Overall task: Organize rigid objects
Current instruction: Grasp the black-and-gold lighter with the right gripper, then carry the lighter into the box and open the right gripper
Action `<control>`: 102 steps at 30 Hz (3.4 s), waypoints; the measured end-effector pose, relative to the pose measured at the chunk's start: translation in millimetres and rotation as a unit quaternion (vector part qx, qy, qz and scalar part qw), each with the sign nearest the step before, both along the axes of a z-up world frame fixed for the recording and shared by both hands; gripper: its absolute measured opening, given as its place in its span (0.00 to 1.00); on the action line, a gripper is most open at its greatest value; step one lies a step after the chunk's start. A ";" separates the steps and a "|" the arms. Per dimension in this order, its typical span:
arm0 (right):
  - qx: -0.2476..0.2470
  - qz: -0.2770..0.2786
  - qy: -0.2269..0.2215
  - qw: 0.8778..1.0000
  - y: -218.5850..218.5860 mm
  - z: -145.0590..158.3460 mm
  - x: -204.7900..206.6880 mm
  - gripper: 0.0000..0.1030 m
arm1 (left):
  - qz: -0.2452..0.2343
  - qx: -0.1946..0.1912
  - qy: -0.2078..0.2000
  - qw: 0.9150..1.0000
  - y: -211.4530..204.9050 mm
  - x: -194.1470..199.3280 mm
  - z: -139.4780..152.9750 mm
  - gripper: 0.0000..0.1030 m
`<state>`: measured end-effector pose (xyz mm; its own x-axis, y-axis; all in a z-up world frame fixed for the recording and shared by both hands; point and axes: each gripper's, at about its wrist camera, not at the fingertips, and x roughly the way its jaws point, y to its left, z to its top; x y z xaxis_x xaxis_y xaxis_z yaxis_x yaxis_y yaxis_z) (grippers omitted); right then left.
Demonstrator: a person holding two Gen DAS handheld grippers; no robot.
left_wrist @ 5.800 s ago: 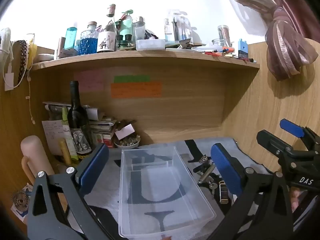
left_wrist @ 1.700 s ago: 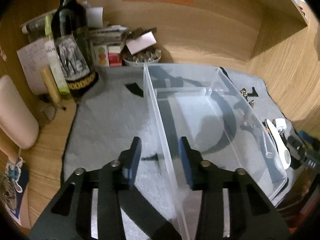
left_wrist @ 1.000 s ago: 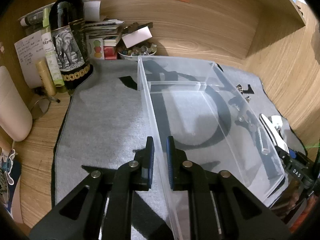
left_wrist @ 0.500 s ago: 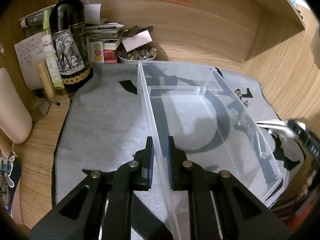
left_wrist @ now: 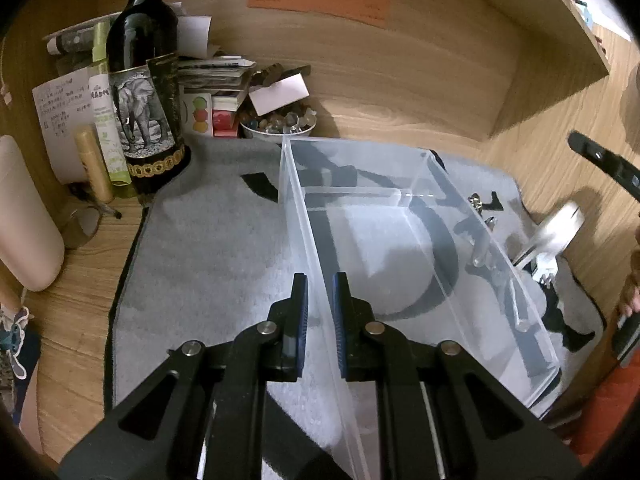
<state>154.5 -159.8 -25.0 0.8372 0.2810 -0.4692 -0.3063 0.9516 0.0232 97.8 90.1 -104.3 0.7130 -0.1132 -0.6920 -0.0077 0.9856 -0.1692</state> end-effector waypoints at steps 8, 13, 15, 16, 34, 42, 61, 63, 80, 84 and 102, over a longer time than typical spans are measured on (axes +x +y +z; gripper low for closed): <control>-0.026 0.007 0.066 0.997 13.2 -33.0 18.9 0.29 | -0.008 0.002 0.003 1.000 -0.3 4.4 -0.9 0.12; -0.055 0.011 0.103 0.993 4.5 -59.5 4.8 0.62 | -0.008 0.011 0.015 1.000 -2.3 6.7 -6.0 0.12; -0.073 0.021 0.117 0.990 2.7 -70.4 -3.8 0.69 | -0.003 0.007 0.017 1.000 -0.6 7.6 -6.8 0.13; -0.086 0.026 0.124 0.988 3.4 -76.5 -7.5 0.71 | 0.000 0.005 0.018 1.000 0.3 7.4 -6.8 0.13; -0.058 -0.024 0.224 0.972 -30.9 -133.6 -4.3 0.59 | 0.036 0.030 0.004 0.999 5.0 -11.9 -0.4 0.13; -0.047 -0.035 0.218 0.974 -40.2 -127.7 -2.6 0.21 | 0.028 0.050 -0.016 0.998 -5.6 -20.2 6.9 0.13; -0.016 0.047 0.098 0.994 12.6 -38.5 -5.7 0.21 | 0.008 0.040 -0.018 0.999 -2.5 -15.4 2.3 0.13; -0.018 0.064 0.091 0.994 27.5 -31.5 -3.1 0.21 | 0.006 0.035 -0.019 0.999 -0.6 -14.4 1.6 0.13; -0.085 0.166 0.147 0.971 129.0 -53.7 23.7 0.21 | -0.020 0.011 -0.025 0.999 6.5 -9.6 -3.0 0.13; -0.107 0.188 0.166 0.962 143.2 -63.1 31.0 0.21 | -0.023 0.008 -0.021 0.999 6.5 -7.4 -6.3 0.13; -0.108 0.211 0.181 0.955 153.5 -62.3 38.3 0.39 | -0.010 0.015 -0.014 1.000 1.9 -6.2 -7.0 0.13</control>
<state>192.9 -6.3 -87.3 0.4433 0.4213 -0.7912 -0.6723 0.7401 0.0175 91.6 92.1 -111.2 0.7305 -0.1075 -0.6744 0.0164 0.9900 -0.1400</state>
